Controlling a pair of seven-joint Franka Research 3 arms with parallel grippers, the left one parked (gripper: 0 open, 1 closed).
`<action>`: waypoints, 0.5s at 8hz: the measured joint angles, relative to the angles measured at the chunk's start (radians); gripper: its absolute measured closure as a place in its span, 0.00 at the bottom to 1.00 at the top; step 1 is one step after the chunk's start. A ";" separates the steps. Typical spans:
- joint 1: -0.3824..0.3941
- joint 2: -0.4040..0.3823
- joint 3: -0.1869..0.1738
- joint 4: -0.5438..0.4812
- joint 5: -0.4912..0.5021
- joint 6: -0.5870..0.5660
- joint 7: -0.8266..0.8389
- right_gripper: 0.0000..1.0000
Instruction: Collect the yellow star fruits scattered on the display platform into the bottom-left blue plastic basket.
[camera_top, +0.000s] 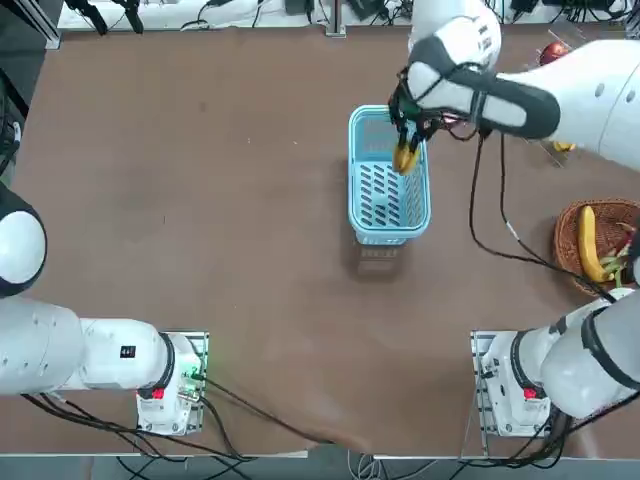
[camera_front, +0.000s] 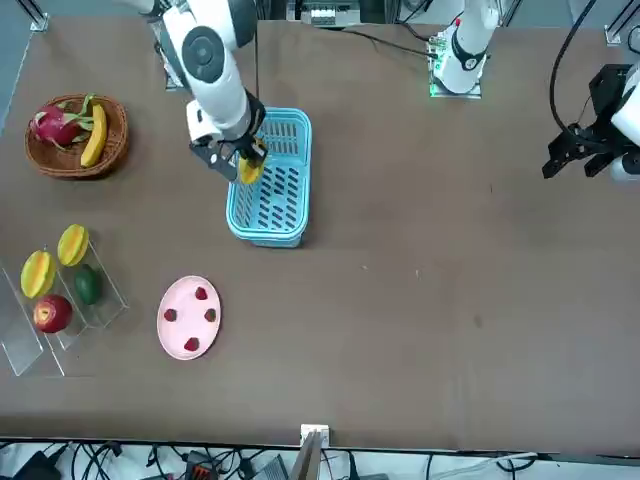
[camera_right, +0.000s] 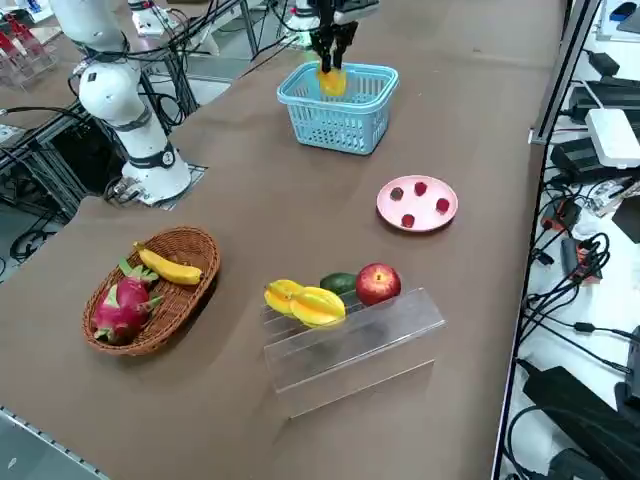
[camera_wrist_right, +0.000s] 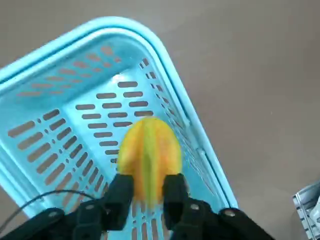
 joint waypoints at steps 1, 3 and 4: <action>-0.001 -0.004 -0.011 -0.002 -0.001 0.001 0.000 0.38; -0.023 -0.018 -0.036 0.001 -0.006 0.000 -0.041 0.02; -0.064 -0.025 -0.048 0.014 -0.007 0.000 -0.107 0.00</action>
